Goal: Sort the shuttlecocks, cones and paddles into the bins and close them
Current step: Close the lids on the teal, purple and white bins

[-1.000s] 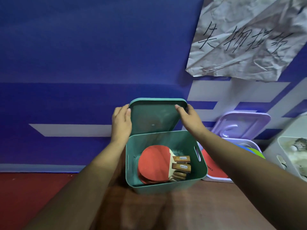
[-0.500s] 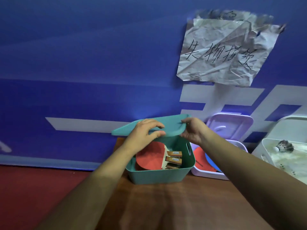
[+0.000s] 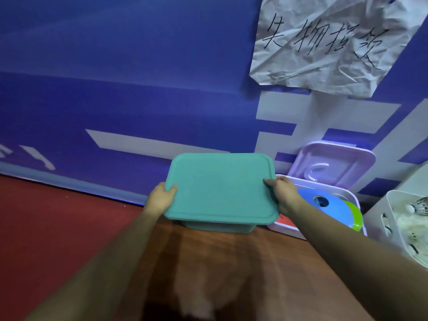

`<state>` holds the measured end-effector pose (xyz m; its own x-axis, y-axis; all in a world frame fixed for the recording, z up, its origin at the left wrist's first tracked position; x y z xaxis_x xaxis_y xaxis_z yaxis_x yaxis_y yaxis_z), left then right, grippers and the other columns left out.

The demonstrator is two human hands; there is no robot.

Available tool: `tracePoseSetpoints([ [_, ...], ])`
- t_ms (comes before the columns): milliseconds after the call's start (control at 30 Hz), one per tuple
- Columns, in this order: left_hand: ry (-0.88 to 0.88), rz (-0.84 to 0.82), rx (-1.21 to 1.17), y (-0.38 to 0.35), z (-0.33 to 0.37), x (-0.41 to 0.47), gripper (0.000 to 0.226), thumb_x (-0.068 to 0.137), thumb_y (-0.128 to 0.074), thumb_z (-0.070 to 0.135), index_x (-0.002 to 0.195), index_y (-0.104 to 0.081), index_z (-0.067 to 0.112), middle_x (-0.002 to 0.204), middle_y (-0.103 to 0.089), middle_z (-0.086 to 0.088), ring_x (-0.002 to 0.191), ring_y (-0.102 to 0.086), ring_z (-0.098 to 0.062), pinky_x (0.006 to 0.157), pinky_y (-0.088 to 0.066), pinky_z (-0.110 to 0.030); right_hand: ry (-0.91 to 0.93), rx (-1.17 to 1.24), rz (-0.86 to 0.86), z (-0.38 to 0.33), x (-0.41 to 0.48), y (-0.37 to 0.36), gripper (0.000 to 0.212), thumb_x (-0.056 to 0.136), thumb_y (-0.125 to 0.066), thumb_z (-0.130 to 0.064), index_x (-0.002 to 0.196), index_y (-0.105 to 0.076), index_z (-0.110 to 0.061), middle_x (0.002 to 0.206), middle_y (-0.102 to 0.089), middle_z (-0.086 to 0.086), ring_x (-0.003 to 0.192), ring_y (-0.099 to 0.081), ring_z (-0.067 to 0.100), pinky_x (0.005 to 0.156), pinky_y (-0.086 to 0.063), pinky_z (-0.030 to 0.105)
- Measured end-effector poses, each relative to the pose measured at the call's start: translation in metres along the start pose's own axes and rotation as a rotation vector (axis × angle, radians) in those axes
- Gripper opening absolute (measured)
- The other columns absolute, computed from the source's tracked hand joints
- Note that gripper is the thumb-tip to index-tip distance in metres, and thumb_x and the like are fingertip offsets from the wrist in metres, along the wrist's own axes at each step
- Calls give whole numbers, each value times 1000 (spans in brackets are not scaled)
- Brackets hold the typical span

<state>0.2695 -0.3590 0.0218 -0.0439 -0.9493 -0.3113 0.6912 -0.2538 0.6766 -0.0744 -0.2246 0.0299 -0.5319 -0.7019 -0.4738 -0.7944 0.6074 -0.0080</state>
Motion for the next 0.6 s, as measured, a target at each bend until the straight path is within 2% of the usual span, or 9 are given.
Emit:
tracePoseSetpoints([
  [100,5,68,23,-12,-7,-2,40,97,-51,31,121,-55,-1,123,-60,-25,114,-55,-39,91,-44,-42,84,-242,145,7,14,11,22,90,-61,-23,105,-50,-12,99,-63,10,89,-60,27,83,-52,41],
  [200,32,59,44,-28,-9,-1,43,99,-50,29,127,-48,-3,126,-57,-27,118,-52,-40,95,-40,-40,150,-407,175,9,27,13,22,93,-54,-23,110,-52,-9,102,-61,10,93,-56,27,88,-46,39],
  [400,44,132,92,-40,-10,12,43,96,-52,34,119,-46,-2,122,-58,-29,113,-55,-44,92,-44,-45,285,-662,194,14,45,11,14,96,-47,-15,103,-52,-4,103,-63,20,95,-57,36,74,-36,32],
  [600,-21,153,94,-37,-7,19,37,100,-47,31,117,-42,-2,115,-60,-30,106,-56,-45,83,-44,-46,350,-756,190,16,50,1,22,98,-49,-17,107,-56,2,100,-65,24,94,-58,41,74,-39,37],
])
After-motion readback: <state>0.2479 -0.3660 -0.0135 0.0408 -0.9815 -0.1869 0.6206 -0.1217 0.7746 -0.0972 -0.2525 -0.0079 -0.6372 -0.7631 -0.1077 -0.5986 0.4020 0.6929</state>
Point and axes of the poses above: each hand's wrist, its own x-axis towards the middle knuckle, its own y-axis out of the back of the hand, z = x × y, the point moved 6 cm from there along x, towards the middle knuckle
